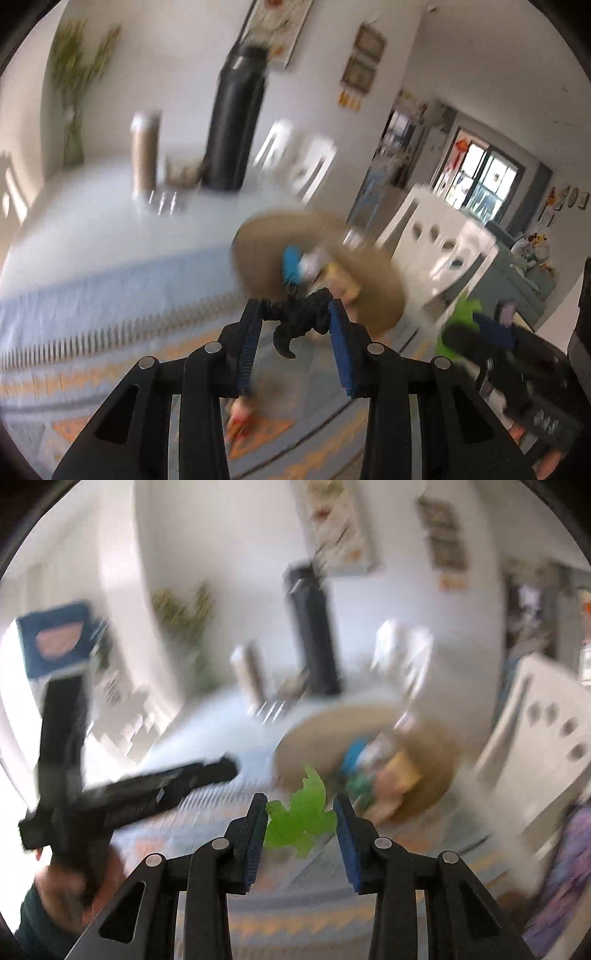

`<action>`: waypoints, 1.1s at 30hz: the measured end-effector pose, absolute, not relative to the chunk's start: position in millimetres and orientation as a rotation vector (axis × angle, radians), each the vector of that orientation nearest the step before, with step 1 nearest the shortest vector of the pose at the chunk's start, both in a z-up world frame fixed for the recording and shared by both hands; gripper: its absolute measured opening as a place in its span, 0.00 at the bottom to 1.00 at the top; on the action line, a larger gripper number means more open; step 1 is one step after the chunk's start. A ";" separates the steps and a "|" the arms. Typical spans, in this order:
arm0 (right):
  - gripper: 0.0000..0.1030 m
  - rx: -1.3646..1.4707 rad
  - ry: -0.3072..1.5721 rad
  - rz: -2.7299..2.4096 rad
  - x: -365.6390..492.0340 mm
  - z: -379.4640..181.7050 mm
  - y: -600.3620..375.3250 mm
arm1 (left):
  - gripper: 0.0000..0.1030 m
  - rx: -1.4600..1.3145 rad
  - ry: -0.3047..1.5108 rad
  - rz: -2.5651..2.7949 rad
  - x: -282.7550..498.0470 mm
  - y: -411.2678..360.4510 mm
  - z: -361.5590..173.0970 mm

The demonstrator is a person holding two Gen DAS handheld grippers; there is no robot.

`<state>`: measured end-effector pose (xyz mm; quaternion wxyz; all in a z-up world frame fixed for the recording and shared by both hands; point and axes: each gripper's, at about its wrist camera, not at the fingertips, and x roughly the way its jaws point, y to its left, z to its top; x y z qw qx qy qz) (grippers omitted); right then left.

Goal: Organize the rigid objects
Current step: 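Grasp the black toy piece with the left gripper while the right gripper grasps the green brush, then carry the black piece and green brush over the bowl and release both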

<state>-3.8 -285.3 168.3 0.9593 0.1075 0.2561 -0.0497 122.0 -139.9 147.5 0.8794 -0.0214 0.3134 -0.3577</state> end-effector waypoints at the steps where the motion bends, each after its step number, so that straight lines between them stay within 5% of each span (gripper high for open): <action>1: 0.35 0.218 0.484 -0.133 -2.7 179.5 -292.4 | 0.33 -0.042 0.619 -0.747 121.3 -148.2 157.8; 6: 0.35 0.209 0.444 -0.287 12.2 191.2 -316.1 | 0.33 -0.025 0.577 -0.740 134.8 -188.1 175.2; 23: 0.35 0.332 0.632 -0.361 80.8 125.9 -377.5 | 0.34 0.017 0.735 -0.633 180.1 -230.4 114.2; 24: 0.37 0.338 0.635 -0.353 83.1 124.9 -378.0 | 0.35 0.015 0.734 -0.621 180.5 -229.7 114.7; 25: 0.42 0.342 0.643 -0.339 85.7 123.6 -378.0 | 0.47 0.015 0.733 -0.612 180.5 -228.5 115.8; 27: 0.62 0.334 0.653 -0.336 87.0 124.9 -374.5 | 0.62 0.016 0.720 -0.593 177.0 -221.6 119.9; 33: 0.62 0.277 0.564 -0.304 59.7 149.3 -347.9 | 0.63 0.027 0.628 -0.541 153.9 -180.5 147.0</action>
